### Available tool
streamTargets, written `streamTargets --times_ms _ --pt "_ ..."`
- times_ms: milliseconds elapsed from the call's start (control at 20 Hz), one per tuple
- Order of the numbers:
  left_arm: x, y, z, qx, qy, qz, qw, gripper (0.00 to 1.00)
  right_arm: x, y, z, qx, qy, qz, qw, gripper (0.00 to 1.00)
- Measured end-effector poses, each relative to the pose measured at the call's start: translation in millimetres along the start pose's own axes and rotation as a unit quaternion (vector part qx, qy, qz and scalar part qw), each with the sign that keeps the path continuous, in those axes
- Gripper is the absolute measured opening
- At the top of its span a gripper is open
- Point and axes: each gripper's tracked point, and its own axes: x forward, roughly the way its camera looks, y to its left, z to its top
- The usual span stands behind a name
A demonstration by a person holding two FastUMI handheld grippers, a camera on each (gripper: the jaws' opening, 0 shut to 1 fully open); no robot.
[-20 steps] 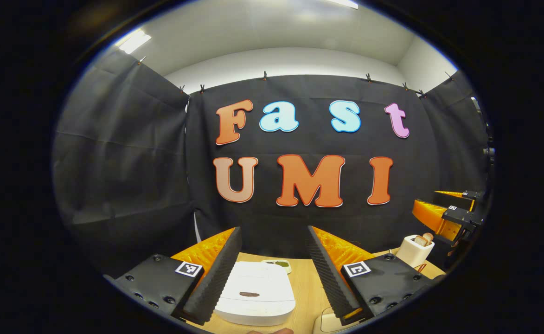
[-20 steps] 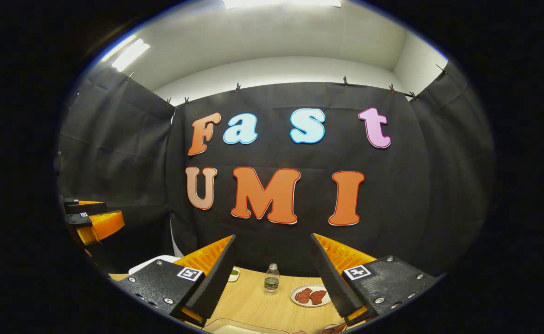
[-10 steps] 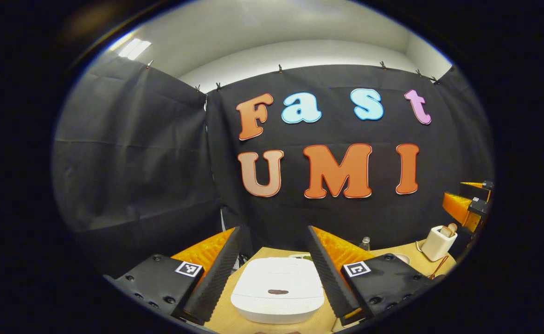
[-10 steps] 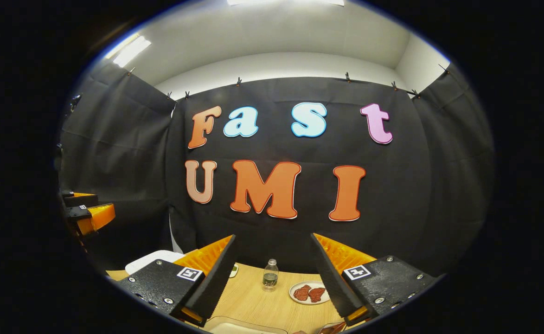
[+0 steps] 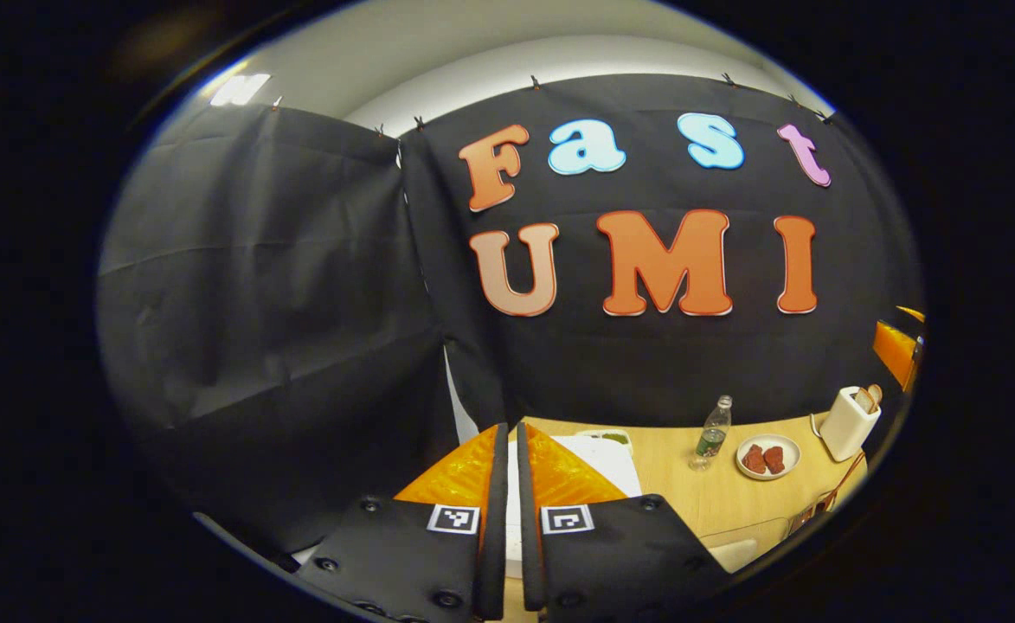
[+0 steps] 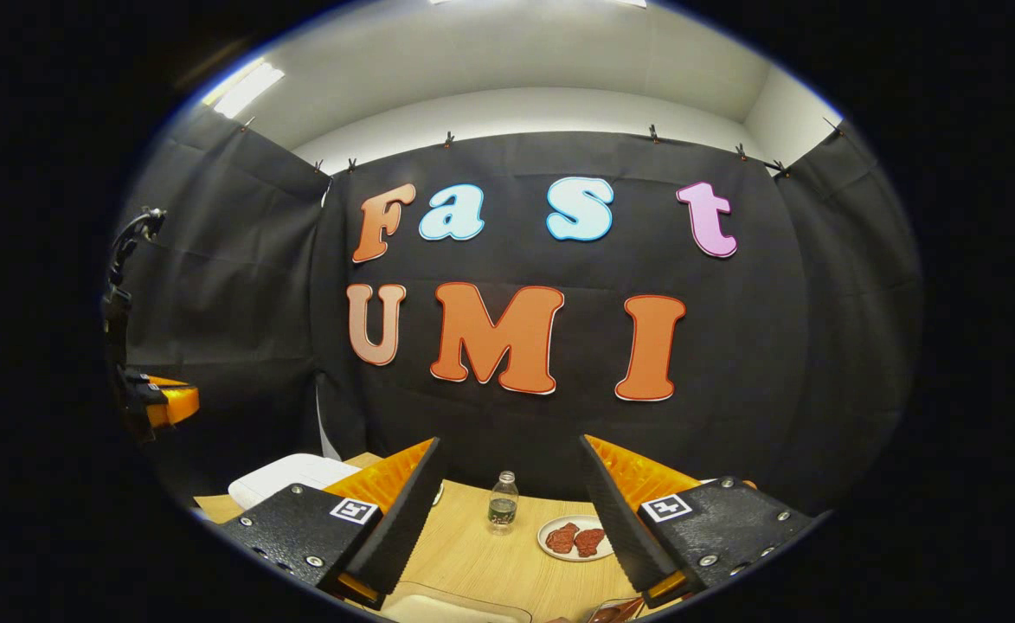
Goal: Close the left gripper, press the button to open the rice cooker; take a wooden spoon from the chopstick holder with the right hand, scoop a spoonful of rice and pour it into the rice cooker, then put the wooden spoon back into the chopstick holder.
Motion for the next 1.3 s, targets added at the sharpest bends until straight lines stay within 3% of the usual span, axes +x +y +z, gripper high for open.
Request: streamTargets --times_ms 200,550,800,1000,1150,1300 --pt "16.9 7.0 -40.0 0.012 0.074 0.015 0.997 0.11 1.4 -4.9 -3.3 0.0 0.007 -0.004 1.0 0.95" --pt "42.4 5.5 -70.6 -0.047 0.166 -0.015 0.985 0.13 3.8 -12.1 -13.9 -0.011 0.018 -0.013 1.0 0.95" --pt "68.5 -1.2 -102.6 -0.073 0.247 -0.043 0.965 0.12 0.8 -30.1 -27.8 -0.013 0.036 -0.038 0.999 0.95" --pt "91.7 -20.0 -119.2 -0.121 0.315 -0.099 0.936 0.07 -0.7 -49.6 -38.6 -0.003 0.052 -0.066 0.996 0.95" --pt "107.1 -30.0 -134.1 -0.162 0.363 -0.12 0.91 0.07 -4.1 -62.2 -47.1 -0.004 0.063 -0.083 0.995 0.95" --pt "116.3 -35.7 -156.6 -0.169 0.413 -0.125 0.886 0.07 -10.2 -73.4 -52.5 -0.006 0.068 -0.101 0.993 0.95"
